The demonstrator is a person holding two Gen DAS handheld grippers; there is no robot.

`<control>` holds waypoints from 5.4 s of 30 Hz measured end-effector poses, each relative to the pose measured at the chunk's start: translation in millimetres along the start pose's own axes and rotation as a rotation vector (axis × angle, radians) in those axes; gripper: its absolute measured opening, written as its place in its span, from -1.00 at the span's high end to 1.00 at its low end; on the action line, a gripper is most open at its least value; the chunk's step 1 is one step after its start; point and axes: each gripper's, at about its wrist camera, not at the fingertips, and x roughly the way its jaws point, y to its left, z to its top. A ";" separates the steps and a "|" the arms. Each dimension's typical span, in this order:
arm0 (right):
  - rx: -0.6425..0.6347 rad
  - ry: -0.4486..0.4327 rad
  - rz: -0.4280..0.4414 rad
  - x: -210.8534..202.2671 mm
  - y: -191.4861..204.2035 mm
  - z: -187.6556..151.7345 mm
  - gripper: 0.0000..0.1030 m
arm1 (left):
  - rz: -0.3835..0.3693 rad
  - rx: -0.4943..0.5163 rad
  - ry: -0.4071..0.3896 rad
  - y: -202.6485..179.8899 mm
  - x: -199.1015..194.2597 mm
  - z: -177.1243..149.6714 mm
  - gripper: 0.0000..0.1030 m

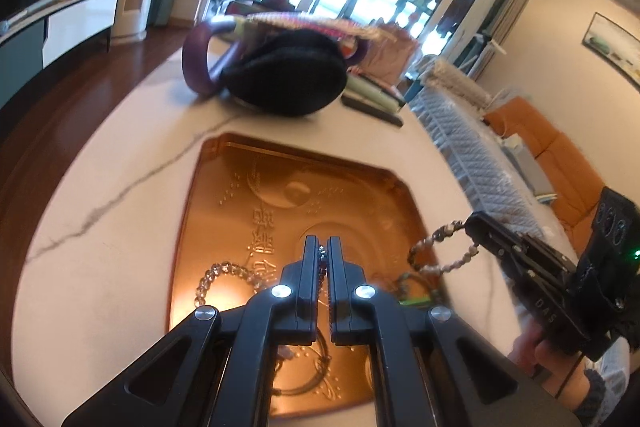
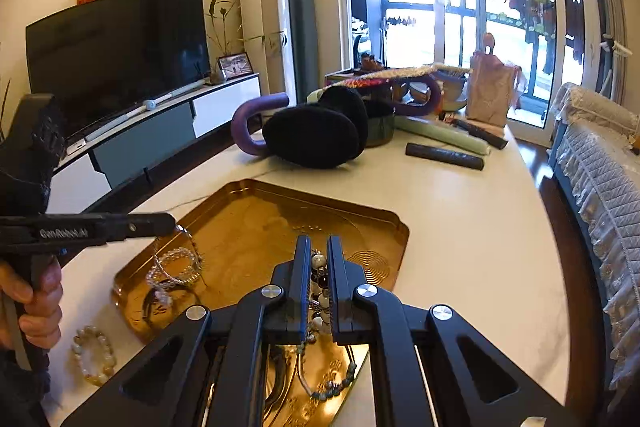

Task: Organize jewelry
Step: 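Carry the pearl strand in the right tool while the left tool carries the beaded bracelet over the tray, then open the right tool over the tray while the left tool releases its bracelet there, then grasp the pale jade bead bracelet with the left tool while the right tool grasps the pearl-gold strand, then carry the jade bracelet in the left tool while the right tool carries the pearl strand over the tray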

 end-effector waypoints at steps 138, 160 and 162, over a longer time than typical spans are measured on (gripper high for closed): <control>-0.033 0.108 0.005 -107.7 52.0 -62.8 0.90 | 0.057 0.167 -0.002 -57.1 -102.8 -115.0 0.75; -0.031 0.015 -0.006 -148.1 62.1 -48.5 0.90 | 0.078 0.165 -0.175 -64.7 -163.4 -74.4 0.75; -0.041 -0.002 -0.003 -150.9 64.8 -39.3 0.90 | 0.083 0.171 -0.179 -66.5 -164.9 -70.4 0.75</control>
